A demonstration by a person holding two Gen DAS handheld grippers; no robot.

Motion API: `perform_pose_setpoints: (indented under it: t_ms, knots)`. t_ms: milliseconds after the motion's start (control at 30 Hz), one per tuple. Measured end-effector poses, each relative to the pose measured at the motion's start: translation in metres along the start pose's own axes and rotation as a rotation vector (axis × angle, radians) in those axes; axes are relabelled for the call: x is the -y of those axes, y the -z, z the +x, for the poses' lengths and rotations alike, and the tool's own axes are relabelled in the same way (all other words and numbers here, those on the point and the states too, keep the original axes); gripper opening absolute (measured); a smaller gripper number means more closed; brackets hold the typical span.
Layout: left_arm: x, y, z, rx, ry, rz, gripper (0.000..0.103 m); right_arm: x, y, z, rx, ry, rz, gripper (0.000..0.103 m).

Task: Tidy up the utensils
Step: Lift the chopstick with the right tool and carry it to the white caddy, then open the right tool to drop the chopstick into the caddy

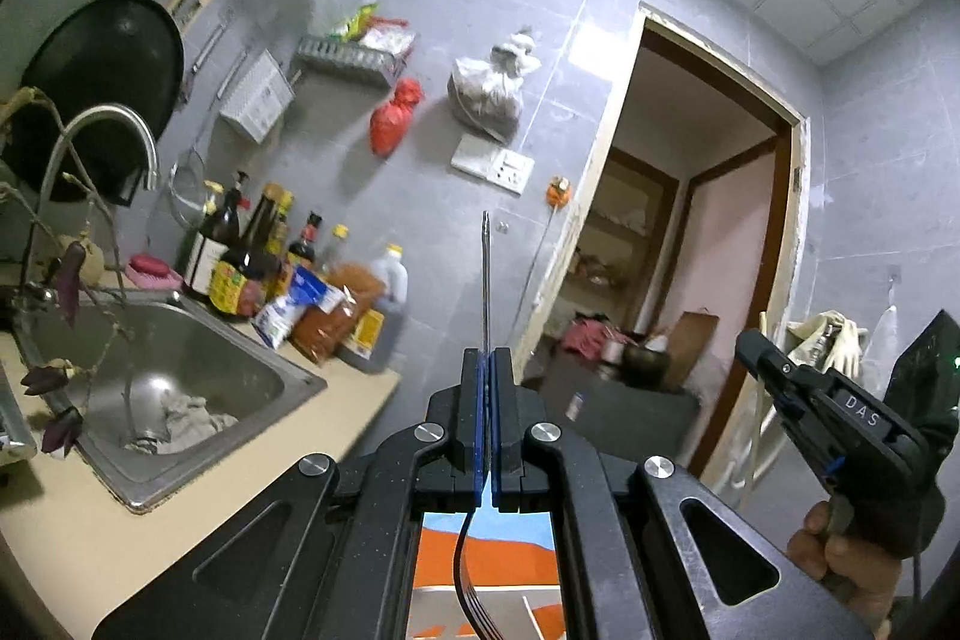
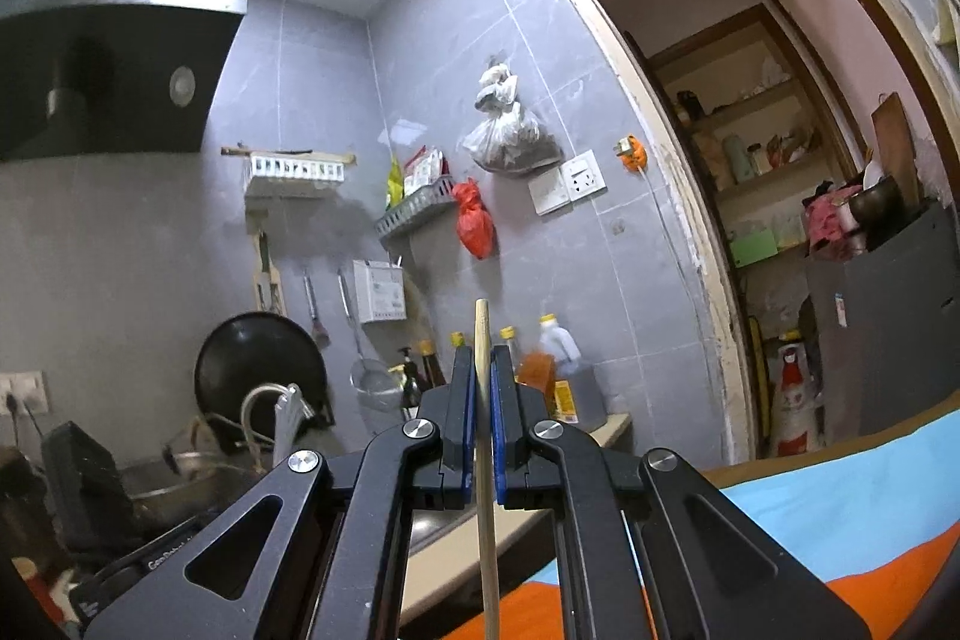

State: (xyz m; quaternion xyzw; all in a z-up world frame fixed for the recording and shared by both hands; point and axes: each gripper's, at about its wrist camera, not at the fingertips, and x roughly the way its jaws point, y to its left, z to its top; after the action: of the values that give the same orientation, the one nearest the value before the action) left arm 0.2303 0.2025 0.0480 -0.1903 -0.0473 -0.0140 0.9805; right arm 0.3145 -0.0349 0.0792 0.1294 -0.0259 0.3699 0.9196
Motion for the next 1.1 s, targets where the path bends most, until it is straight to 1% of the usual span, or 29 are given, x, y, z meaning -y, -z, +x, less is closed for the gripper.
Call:
perform_pose_setpoints:
  t_ms: [67, 200, 300, 433, 633, 733, 800, 833, 900, 933, 967, 1000, 1033, 1100]
  knots:
    - [0.003, 0.006, -0.004, 0.032, -0.016, 0.028, 0.0, -0.001, 0.005, 0.0, -0.006, 0.009, -0.025, 0.003]
    - [0.013, 0.015, -0.01, 0.062, -0.027, 0.094, 0.0, -0.002, 0.015, -0.001, -0.038, 0.011, -0.059, 0.003]
    - [0.018, 0.021, -0.013, 0.06, -0.024, 0.14, 0.0, -0.003, 0.022, -0.003, -0.063, 0.007, -0.077, 0.003]
    - [0.019, 0.025, -0.014, 0.027, -0.013, 0.154, 0.0, -0.001, 0.029, -0.006, -0.105, -0.009, -0.081, 0.003]
    - [0.017, 0.026, -0.018, -0.061, -0.003, 0.142, 0.0, -0.001, 0.034, -0.013, -0.152, -0.03, -0.085, 0.003]
    - [0.015, 0.027, -0.019, -0.13, 0.003, 0.134, 0.0, 0.001, 0.035, -0.015, -0.175, -0.036, -0.077, 0.004]
    - [0.015, 0.027, -0.018, -0.197, 0.018, 0.125, 0.001, 0.002, 0.036, -0.017, -0.194, -0.038, -0.074, 0.005]
    - [0.016, 0.028, -0.017, -0.239, 0.027, 0.121, 0.001, 0.003, 0.036, -0.018, -0.206, -0.038, -0.071, 0.005]
    - [0.017, 0.028, -0.017, -0.283, 0.037, 0.109, 0.002, 0.006, 0.037, -0.021, -0.224, -0.04, -0.06, 0.009]
    - [0.017, 0.029, -0.019, -0.288, 0.044, 0.104, 0.005, 0.007, 0.036, -0.023, -0.23, -0.039, -0.054, 0.011]
    - [0.019, 0.028, -0.022, -0.29, 0.053, 0.1, 0.007, 0.008, 0.036, -0.025, -0.234, -0.038, -0.051, 0.016]
    - [0.021, 0.027, -0.024, -0.293, 0.061, 0.098, 0.016, 0.009, 0.035, -0.028, -0.237, -0.039, -0.044, 0.021]
    - [0.023, 0.026, -0.027, -0.293, 0.063, 0.095, 0.028, 0.011, 0.034, -0.032, -0.237, -0.04, -0.038, 0.022]
    - [0.027, 0.021, -0.034, -0.289, 0.067, 0.078, 0.034, 0.012, 0.031, -0.039, -0.237, -0.033, -0.034, 0.023]
